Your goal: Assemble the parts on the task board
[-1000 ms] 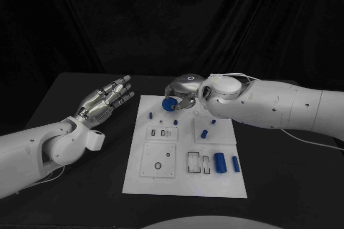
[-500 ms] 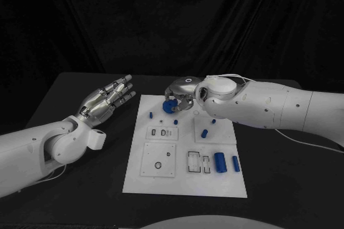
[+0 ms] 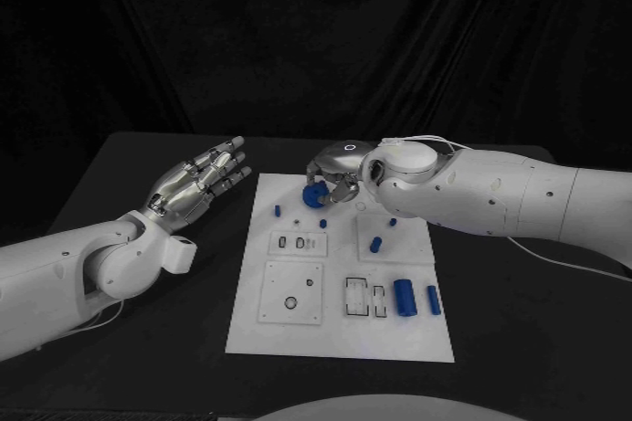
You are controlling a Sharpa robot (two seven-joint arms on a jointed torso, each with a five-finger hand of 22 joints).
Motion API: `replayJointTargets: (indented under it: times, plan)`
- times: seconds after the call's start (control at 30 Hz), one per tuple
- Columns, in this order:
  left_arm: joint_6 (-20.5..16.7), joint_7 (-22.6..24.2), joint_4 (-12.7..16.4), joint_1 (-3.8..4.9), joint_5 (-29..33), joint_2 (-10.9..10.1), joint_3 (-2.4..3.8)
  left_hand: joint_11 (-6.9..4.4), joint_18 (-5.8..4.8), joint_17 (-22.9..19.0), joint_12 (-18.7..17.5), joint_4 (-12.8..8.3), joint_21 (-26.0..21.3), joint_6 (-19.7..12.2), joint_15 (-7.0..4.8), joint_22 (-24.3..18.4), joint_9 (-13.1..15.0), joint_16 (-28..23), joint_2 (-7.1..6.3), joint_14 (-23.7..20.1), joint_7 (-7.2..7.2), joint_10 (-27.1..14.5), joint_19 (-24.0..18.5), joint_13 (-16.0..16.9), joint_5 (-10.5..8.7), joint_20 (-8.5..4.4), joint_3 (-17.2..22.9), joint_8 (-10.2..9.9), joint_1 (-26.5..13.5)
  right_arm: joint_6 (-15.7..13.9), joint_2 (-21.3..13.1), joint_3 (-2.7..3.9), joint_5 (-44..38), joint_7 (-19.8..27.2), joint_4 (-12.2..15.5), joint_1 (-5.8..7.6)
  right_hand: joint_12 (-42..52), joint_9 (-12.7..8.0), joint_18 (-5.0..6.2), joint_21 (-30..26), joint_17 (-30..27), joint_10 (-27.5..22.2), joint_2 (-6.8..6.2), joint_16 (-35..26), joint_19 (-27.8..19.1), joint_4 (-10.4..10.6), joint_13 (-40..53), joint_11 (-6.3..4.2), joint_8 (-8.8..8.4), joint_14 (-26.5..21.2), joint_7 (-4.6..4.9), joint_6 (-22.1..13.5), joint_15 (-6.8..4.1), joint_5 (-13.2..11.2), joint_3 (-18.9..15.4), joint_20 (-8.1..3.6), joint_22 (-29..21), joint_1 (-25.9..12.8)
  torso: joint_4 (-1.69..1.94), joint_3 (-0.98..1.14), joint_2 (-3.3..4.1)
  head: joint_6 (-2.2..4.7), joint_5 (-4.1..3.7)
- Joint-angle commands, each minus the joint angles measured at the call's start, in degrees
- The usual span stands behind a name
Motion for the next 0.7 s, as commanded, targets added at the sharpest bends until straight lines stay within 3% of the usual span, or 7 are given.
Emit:
replayJointTargets:
  times: [0.03, 0.13, 0.3, 0.4, 0.47, 0.57, 0.7]
  plan:
    - [0.98, 0.50, 0.03, -0.06, 0.01, 0.13, 0.05, 0.39, -0.43, -0.08, 0.20, 0.14, -0.10, 0.43, 0.43, -0.03, 0.05, -0.21, -0.06, -0.03, 0.11, 0.01, 0.15, 0.01, 0.39, 0.38, 0.35, 0.32, 0.52, 1.08, -0.41, -0.11, -0.27, -1.45, 0.06, -0.46, 0.14, 9.25, -0.26, -0.26, 10.12, 6.09, -0.12, -0.36, -0.35, -0.06, 15.09, 0.25, 6.16, 4.56, -0.19, 0.03, 0.17, 0.33, 0.30, 0.04, 7.99, -0.49, 0.05, -0.06, -0.02, 0.06, 0.02]
    - [1.05, 0.43, 0.00, -0.06, 0.01, 0.12, 0.05, 0.39, -0.43, -0.08, 0.20, 0.14, -0.10, 0.43, 0.43, -0.03, 0.05, -0.21, -0.06, -0.03, 0.11, 0.01, 0.15, 0.01, 0.39, 0.38, 0.35, 0.32, 0.52, 1.21, -0.63, -0.11, -0.27, -1.51, 0.03, -0.60, 0.14, 8.75, -0.18, -0.67, 9.85, 6.09, -0.32, -0.58, -0.55, -0.06, 15.09, 0.44, 5.16, 4.46, 0.01, -0.36, 0.29, 0.35, 0.48, 0.17, 7.81, -0.81, -0.04, -0.06, 0.00, 0.06, 0.10]
    - [1.22, 0.37, -0.16, -0.07, 0.01, 0.25, 0.05, 0.39, -0.43, -0.08, 0.20, 0.14, -0.10, 0.43, 0.43, -0.03, 0.05, -0.21, -0.06, -0.03, 0.11, 0.01, 0.15, 0.01, 0.39, 0.38, 0.35, 0.32, 0.52, 1.61, -0.70, -0.11, -0.27, -1.72, 0.00, -0.92, 0.14, 4.42, 0.01, -1.69, 9.13, 6.09, -0.90, -1.17, -0.90, -0.18, 15.09, 1.02, -2.47, 4.24, 0.93, -4.77, 0.88, -3.95, 1.44, 0.68, 7.50, -1.44, -0.08, -0.09, -0.07, -0.02, 0.06]
    - [1.31, 0.36, -0.23, -0.08, 0.01, 0.32, 0.05, 0.42, -0.46, -0.08, 0.20, 0.13, -0.10, 0.32, 0.48, -0.03, 0.03, -0.21, -0.06, -0.03, 0.14, -0.01, 0.15, 0.00, 0.40, 0.41, 0.41, 0.30, 0.55, 1.45, -0.66, -0.11, -0.27, -1.50, 0.01, -1.09, 0.14, 1.98, 0.03, -1.86, 9.03, 6.09, -0.90, -1.27, -0.83, -0.47, 15.09, 0.95, -6.32, 4.24, 0.81, -6.83, 0.85, -7.18, 1.26, 0.70, 7.55, -1.40, -0.04, -0.08, -0.09, -0.02, 0.07]
    - [1.33, 0.34, -0.26, -0.08, 0.01, 0.34, 0.05, 0.42, -0.46, -0.08, 0.20, 0.13, -0.10, 0.32, 0.48, -0.03, 0.03, -0.21, -0.06, -0.03, 0.14, -0.01, 0.15, 0.00, 0.40, 0.41, 0.41, 0.30, 0.55, 1.33, -0.63, -0.11, -0.27, -1.36, 0.03, -1.16, 0.14, 0.55, 0.11, -2.31, 8.63, 6.09, -0.85, -1.58, -0.98, -0.64, 15.09, 0.85, -8.35, 4.12, 0.57, -8.09, 0.74, -7.76, 0.97, 0.68, 7.40, -1.43, -0.08, -0.07, -0.10, -0.03, 0.14]
    - [1.34, 0.29, -0.32, -0.08, 0.01, 0.33, 0.05, 0.42, -0.46, -0.08, 0.20, 0.13, -0.10, 0.32, 0.48, -0.03, 0.03, -0.21, -0.06, -0.03, 0.14, -0.01, 0.15, 0.00, 0.40, 0.41, 0.41, 0.30, 0.55, 1.07, -0.65, -0.11, -0.27, -1.16, 0.13, -1.24, 0.14, -1.49, 0.27, -3.10, 7.89, 6.09, -0.66, -2.18, -1.25, -0.81, 15.09, 0.49, -10.81, 3.91, 0.16, -9.68, 0.47, -9.87, 0.33, 0.45, 7.13, -1.47, -0.14, -0.07, -0.08, -0.07, 0.24]
    - [1.32, 0.25, -0.43, -0.09, 0.01, 0.31, 0.05, 0.42, -0.46, -0.08, 0.20, 0.13, -0.10, 0.32, 0.48, -0.03, 0.03, -0.21, -0.06, -0.03, 0.14, -0.01, 0.15, 0.00, 0.40, 0.41, 0.41, 0.30, 0.55, 0.64, -0.74, -0.11, -0.27, -0.90, 0.22, -1.30, 0.14, -3.64, 0.39, -3.79, 7.42, 6.09, -0.38, -2.60, -1.43, -0.70, 15.09, 0.24, -12.59, 3.80, -0.12, -11.14, 0.24, -12.55, -0.49, 0.23, 6.91, -1.69, -0.12, -0.05, -0.02, -0.07, 0.22]
